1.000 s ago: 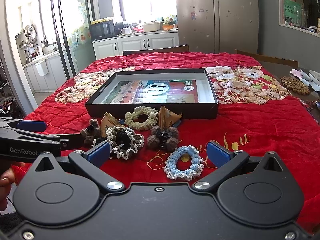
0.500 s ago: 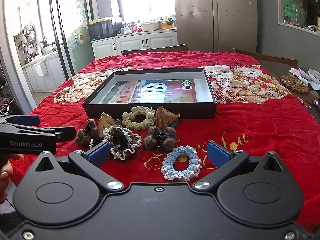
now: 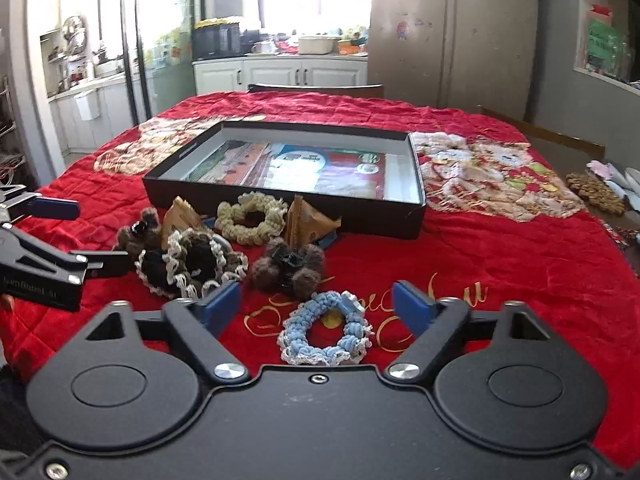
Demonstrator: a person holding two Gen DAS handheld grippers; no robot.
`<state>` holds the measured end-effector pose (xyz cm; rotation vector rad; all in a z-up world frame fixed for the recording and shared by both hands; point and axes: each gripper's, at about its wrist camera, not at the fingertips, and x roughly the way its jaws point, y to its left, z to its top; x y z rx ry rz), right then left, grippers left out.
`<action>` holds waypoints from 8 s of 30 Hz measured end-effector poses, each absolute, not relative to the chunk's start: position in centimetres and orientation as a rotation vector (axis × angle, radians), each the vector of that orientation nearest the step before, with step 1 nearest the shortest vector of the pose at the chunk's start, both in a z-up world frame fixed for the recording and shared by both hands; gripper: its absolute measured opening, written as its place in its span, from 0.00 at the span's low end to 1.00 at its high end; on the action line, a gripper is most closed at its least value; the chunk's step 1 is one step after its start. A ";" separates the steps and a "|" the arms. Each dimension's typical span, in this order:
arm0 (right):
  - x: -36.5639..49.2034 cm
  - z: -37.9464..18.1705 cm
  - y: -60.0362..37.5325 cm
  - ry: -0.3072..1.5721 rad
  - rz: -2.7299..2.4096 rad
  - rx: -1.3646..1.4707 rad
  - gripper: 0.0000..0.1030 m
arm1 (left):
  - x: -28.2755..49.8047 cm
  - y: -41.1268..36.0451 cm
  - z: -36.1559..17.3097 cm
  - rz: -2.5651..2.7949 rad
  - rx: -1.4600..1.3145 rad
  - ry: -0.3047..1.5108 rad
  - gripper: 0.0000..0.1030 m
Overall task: Organize objects
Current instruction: 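Reach the right gripper toward the light blue crocheted scrunchie, then grasp the light blue scrunchie with the right gripper while the left grasps the brown fuzzy scrunchie, then carry both scrunchies over the black box with both grippers, then open both grippers to drop the scrunchies into the box, then withdraw both grippers from the box back toward the remaining scrunchies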
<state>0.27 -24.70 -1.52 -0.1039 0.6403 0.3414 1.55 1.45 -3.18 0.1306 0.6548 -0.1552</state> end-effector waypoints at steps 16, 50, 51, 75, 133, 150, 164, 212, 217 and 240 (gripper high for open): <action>1.3 -4.3 -24.6 0.681 0.382 -0.134 0.45 | 3.1 3.3 -5.4 -0.202 0.078 0.668 0.80; 2.8 -5.0 -26.2 0.695 0.285 -0.114 0.13 | 4.6 4.0 -5.8 -0.240 0.134 0.655 0.27; 2.7 -4.7 -26.2 0.681 0.280 -0.118 0.12 | 4.5 4.1 -5.5 -0.238 0.130 0.650 0.27; 16.4 1.3 -22.4 0.480 0.258 -0.164 0.12 | 15.9 3.3 0.5 -0.151 0.063 0.550 0.27; 27.7 -5.0 -18.4 0.661 0.245 -0.161 0.13 | 25.9 2.5 -4.9 -0.023 0.015 0.688 0.28; 27.8 -5.0 -18.6 0.659 0.239 -0.144 0.33 | 25.8 2.6 -4.8 -0.012 0.019 0.678 0.56; 27.1 -4.4 -18.8 0.621 0.236 -0.142 0.53 | 24.9 2.8 -3.8 0.008 0.021 0.628 0.73; 17.4 1.2 -20.1 0.520 0.350 -0.164 0.71 | 16.1 1.9 0.9 -0.014 0.079 0.499 0.89; 16.1 1.4 -20.4 0.515 0.358 -0.175 0.71 | 14.9 1.9 1.3 -0.022 0.086 0.488 0.90; 9.3 2.7 -22.1 0.482 0.393 -0.182 0.70 | 9.1 2.3 1.9 -0.070 0.081 0.460 0.98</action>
